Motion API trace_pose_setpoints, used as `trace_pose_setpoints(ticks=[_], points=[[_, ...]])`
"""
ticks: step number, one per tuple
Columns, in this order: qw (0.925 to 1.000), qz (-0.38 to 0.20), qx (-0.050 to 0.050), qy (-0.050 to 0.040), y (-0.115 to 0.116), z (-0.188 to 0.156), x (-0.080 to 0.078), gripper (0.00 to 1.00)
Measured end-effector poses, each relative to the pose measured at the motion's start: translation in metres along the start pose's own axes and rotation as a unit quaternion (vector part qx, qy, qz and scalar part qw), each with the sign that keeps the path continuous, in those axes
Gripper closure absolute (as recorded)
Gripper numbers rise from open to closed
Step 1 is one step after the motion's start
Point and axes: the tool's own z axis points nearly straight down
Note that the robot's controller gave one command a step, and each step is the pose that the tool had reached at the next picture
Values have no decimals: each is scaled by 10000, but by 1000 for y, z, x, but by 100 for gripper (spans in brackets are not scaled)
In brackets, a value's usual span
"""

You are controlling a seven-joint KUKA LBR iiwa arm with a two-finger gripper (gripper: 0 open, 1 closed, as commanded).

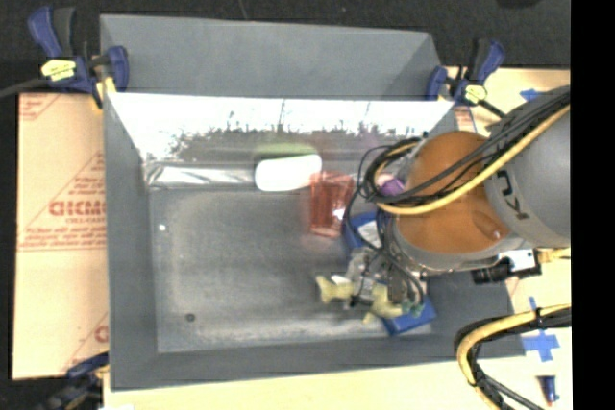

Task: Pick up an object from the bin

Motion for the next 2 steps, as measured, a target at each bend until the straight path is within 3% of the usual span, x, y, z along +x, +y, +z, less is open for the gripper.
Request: trace_pose_setpoints(ticks=[2], points=[[10000,-16,-7,-22,0,-54,-1,100]])
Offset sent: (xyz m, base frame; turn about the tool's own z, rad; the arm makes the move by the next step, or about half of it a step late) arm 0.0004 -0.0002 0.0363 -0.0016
